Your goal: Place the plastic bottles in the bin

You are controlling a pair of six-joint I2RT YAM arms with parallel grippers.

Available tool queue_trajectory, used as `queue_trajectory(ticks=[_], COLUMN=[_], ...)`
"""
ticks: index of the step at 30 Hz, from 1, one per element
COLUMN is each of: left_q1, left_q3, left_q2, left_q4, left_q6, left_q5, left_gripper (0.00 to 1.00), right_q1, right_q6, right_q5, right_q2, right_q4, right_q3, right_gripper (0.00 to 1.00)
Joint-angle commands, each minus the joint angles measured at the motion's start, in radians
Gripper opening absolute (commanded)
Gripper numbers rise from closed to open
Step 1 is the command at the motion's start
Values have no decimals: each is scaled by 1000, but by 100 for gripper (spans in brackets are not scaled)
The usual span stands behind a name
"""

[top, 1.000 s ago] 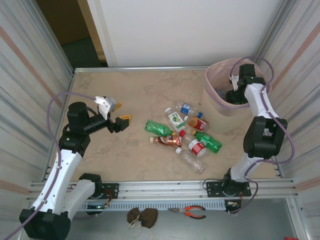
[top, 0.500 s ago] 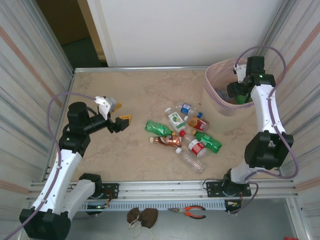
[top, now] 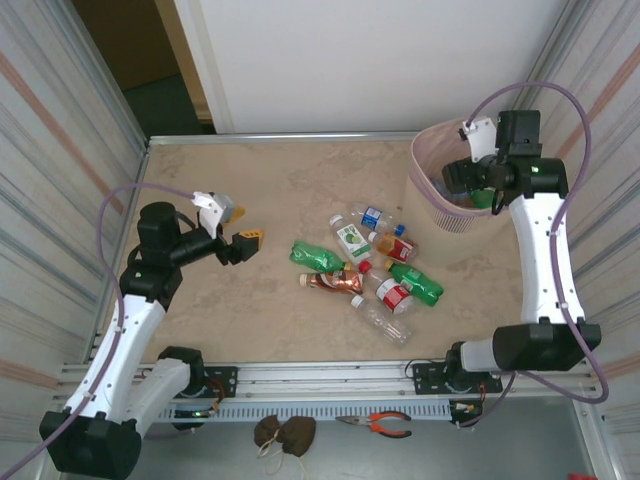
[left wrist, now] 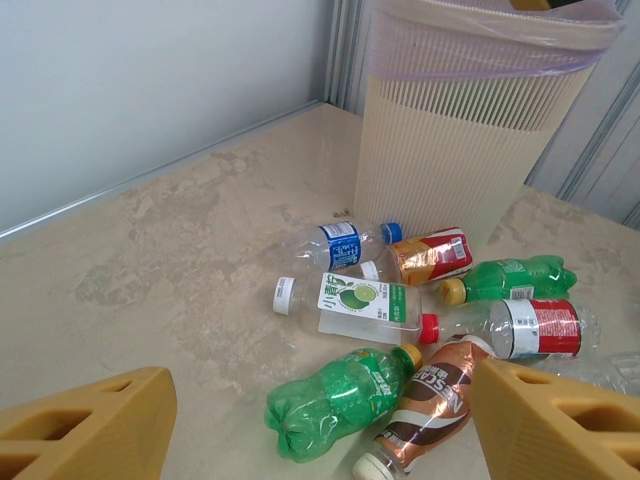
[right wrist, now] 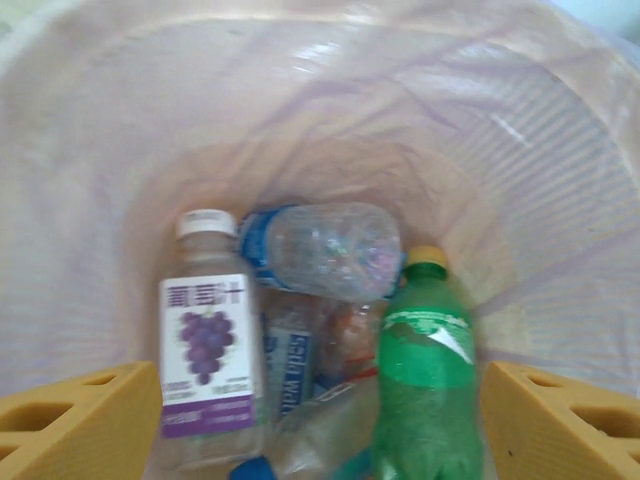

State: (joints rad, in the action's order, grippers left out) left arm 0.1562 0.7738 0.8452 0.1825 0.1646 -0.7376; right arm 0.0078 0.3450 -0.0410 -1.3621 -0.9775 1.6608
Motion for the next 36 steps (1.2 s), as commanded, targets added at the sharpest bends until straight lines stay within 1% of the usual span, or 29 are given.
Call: queue_trajectory(ticks=[1,6,10,12,14,20,26,33,36], left_q1=[-7,-8,-7,-8,-7,-9,-7,-7,-8], left_q3=[-1,-5,-15,-25,-30,-24,-22,-21,-16], left_q2=[1,9,12,11,13,18,13,16,24], left_q4=[-11,-18,-35,-58,-68,-63,-46,-45,-33], left_q6=[21,20,15,5,-3,-25,-24,-10,-3], left_q5=[-17,-10,-5,-1,14,73,133,154,156], left_gripper=[77,77,76,75,75,75,75,76,76], right_q1=[78,234,350,411,487,692,798,942,998], right_q6=[-37,-102,-197,-250,-314,-502,-678,-777,-839], right_q5=[-41,-20,9,36,89,209,276,317,314], right_q2=[54,94,102,96,86,19,-59,-118,-186], right_q4=[-74,-118,-140,-152,-160,-177,-228,-232,-258], right_q3=[26,35,28,20,7,-64,-149,-257,-266], right_gripper=[81,79,73,71,69,66,64,57,53])
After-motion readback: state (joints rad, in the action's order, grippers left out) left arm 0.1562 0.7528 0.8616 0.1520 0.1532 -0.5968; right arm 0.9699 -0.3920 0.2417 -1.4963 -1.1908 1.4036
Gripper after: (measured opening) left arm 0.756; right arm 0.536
